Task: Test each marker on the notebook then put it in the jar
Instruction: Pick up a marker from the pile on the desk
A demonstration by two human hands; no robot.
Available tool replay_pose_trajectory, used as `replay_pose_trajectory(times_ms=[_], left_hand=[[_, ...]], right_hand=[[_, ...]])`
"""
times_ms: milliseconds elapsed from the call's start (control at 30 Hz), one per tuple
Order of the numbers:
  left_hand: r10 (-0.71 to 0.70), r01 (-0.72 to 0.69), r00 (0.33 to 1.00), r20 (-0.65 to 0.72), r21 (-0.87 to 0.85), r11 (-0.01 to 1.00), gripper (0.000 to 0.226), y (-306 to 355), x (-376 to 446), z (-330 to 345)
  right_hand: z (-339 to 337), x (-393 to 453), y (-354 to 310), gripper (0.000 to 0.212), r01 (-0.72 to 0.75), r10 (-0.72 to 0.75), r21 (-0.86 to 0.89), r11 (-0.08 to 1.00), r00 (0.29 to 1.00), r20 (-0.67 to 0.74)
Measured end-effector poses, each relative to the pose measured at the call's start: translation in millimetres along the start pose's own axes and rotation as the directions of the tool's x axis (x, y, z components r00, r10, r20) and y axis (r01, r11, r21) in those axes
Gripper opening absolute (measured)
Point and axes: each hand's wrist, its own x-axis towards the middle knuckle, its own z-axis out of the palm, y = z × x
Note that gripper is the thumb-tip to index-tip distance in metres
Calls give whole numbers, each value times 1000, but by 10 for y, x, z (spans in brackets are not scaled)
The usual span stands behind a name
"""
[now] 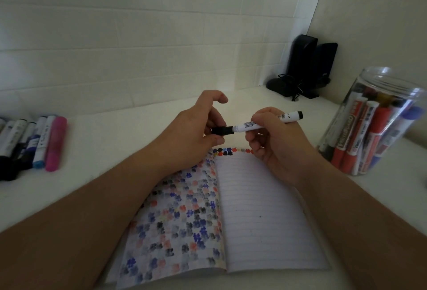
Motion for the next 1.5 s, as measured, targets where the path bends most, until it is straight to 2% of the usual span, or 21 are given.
replay_pose_trajectory(times_ms=[100,233,300,400,500,633,800,867,900,967,1033,1100,1167,1233,1367,1500], left_hand=[[-9,8,1000,-21,-74,997,65,15,-5,5],[-92,91,996,13,-312,946,42,61,-15,-6],[-66,81,996,62,-302,950,33,93,-20,28],[-1,25,996,94,-248,969,37,132,-43,79],[54,-44,997,62,-149,988,37,129,-67,108],[87,-86,996,1,-115,990,34,79,-57,125],[39,-41,999,-23,-111,993,34,50,-64,108],[13,-21,998,-63,-115,993,33,72,-49,104],[-8,-6,995,-99,-139,990,33,88,-41,107],[-31,0,987,-160,-193,981,33,119,-25,104],[12,-36,991,-133,-186,982,35,102,-44,105],[63,-69,997,-54,-119,990,37,38,-65,103],[81,-79,995,52,-44,996,34,-36,-80,94],[75,-75,987,142,0,997,32,-74,-94,85],[95,-101,978,183,25,995,27,-104,-100,108],[84,-106,970,229,84,991,30,-116,-123,113]], right_hand=[[-6,-4,2,21,12,-13,15,1000,1000,24],[-45,-7,-34,38,30,-29,77,997,999,-16],[-26,-6,-18,40,17,-14,121,993,1000,-27],[70,-17,24,40,-4,6,115,993,1000,-15],[134,-36,27,39,-5,6,104,995,1000,-9],[137,-40,17,36,21,-18,106,994,999,-30],[191,-27,11,35,59,-56,75,995,998,-31],[208,-67,-11,38,109,-109,-19,994,993,-33],[217,-107,-9,41,139,-143,-136,981,990,-16],[260,-213,9,40,214,-202,-389,896,977,73],[276,-320,18,31,275,-246,-519,810,961,126],[219,-383,-87,23,281,-267,-558,781,958,108],[101,-450,-313,17,261,-264,-539,801,962,74],[-43,-585,-656,19,279,-327,-557,783,945,13],[-573,-961,-1418,24,296,-458,-577,761,876,-154],[-1117,-1166,-1949,21,146,-494,-753,641,830,-259]])
